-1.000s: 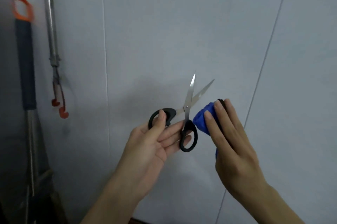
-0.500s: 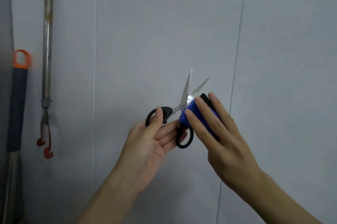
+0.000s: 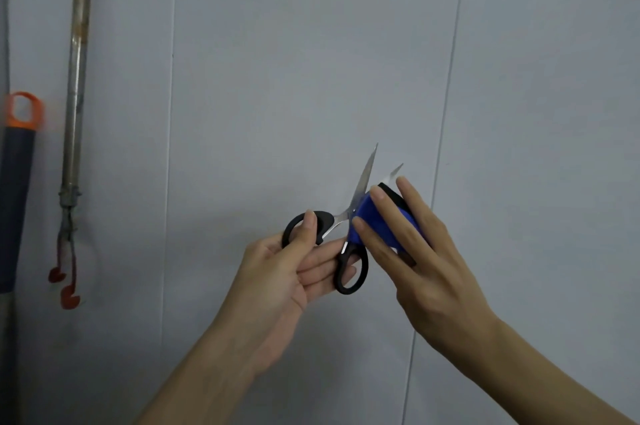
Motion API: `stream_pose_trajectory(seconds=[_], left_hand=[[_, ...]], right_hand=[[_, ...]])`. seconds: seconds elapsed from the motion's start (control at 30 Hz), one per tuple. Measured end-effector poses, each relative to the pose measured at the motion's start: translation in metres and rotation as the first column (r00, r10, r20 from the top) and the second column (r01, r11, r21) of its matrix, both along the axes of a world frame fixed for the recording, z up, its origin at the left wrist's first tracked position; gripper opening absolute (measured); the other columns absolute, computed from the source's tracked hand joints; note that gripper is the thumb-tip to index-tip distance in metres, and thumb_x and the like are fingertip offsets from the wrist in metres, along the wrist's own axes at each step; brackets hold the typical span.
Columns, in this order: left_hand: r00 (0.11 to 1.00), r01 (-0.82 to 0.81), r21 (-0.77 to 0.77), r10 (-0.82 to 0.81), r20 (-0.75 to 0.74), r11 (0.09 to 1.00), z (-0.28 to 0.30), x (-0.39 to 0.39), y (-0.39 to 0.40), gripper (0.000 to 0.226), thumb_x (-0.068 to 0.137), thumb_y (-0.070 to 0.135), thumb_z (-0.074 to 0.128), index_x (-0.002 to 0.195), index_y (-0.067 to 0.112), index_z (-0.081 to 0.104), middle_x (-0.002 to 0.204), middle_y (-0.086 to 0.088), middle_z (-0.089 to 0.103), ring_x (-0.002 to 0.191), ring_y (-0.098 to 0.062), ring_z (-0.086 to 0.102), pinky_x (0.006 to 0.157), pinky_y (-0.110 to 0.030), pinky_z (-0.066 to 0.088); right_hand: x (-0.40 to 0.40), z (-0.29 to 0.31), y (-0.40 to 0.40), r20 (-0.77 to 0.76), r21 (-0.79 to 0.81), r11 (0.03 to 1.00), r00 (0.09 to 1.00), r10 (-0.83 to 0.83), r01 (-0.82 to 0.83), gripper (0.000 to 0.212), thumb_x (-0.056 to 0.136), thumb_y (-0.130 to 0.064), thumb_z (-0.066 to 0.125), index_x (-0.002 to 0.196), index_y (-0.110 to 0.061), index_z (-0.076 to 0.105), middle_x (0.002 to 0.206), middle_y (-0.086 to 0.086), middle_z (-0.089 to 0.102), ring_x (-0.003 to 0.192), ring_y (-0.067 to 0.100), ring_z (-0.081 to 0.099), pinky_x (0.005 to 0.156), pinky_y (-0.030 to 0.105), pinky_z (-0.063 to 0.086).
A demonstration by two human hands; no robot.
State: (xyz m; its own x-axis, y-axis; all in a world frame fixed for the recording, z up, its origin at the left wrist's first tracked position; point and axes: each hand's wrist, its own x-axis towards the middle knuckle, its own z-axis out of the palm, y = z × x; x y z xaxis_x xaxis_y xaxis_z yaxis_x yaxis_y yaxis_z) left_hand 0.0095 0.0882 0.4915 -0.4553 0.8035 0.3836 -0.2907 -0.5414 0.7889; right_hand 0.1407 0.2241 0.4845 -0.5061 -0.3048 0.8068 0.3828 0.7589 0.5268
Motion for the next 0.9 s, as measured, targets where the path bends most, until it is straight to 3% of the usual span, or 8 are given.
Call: stream_pose_trajectory(seconds=[0.2,0.37,0.5,0.63,0.9], left_hand=[[0.999,0.041,-0.019,-0.04,0.011,0.999,0.0,0.0,0.003,0.03,0.094,0.025,0.05,0.101,-0.001,0.062,0.091,-0.028,0.073,0.085,-0.038,0.073,0.074,-0.04,0.061],[0.998,0.042,-0.008,-0.042,0.052,0.999,-0.002,-0.003,0.008,0.029,0.096,0.026,0.049,0.106,0.002,0.06,0.091,-0.028,0.073,0.086,-0.036,0.073,0.071,-0.037,0.061],[0.995,0.056,-0.006,-0.055,0.08,0.998,-0.006,-0.004,0.013,0.03,0.097,0.026,0.047,0.112,0.003,0.06,0.096,-0.026,0.073,0.09,-0.033,0.073,0.074,-0.036,0.061],[0.997,0.052,-0.002,-0.052,0.05,0.999,-0.01,-0.002,0.015,0.031,0.096,0.026,0.048,0.109,0.002,0.063,0.099,-0.025,0.073,0.091,-0.034,0.072,0.075,-0.039,0.06],[0.999,-0.015,-0.024,0.014,-0.029,1.0,-0.017,0.002,0.016,0.028,0.093,0.024,0.051,0.101,0.0,0.065,0.089,-0.022,0.075,0.087,-0.034,0.073,0.068,-0.041,0.061]], right_hand=[[0.002,0.003,0.012,-0.032,-0.021,0.997,0.996,-0.08,0.079,0.054,0.102,0.0,0.009,0.132,0.003,0.053,0.146,0.027,0.037,0.134,0.055,0.032,0.099,0.06,0.045],[0.004,-0.002,0.007,-0.116,-0.037,0.998,0.992,-0.052,0.048,0.053,0.103,0.001,0.008,0.133,0.001,0.052,0.143,0.026,0.041,0.134,0.05,0.036,0.107,0.051,0.04],[0.006,-0.002,0.0,-0.078,-0.02,1.0,0.997,-0.023,0.021,0.052,0.101,0.003,0.009,0.135,0.004,0.048,0.14,0.029,0.044,0.131,0.052,0.039,0.106,0.055,0.041],[0.002,-0.005,-0.004,-0.018,0.063,0.998,1.0,-0.025,0.026,0.044,0.102,0.004,0.019,0.124,0.008,0.057,0.134,0.029,0.05,0.127,0.051,0.043,0.105,0.053,0.043],[-0.001,-0.011,0.006,0.0,0.088,0.996,1.0,-0.017,0.017,0.034,0.098,0.005,0.036,0.123,0.008,0.06,0.139,0.025,0.045,0.131,0.045,0.04,0.095,0.051,0.048]])
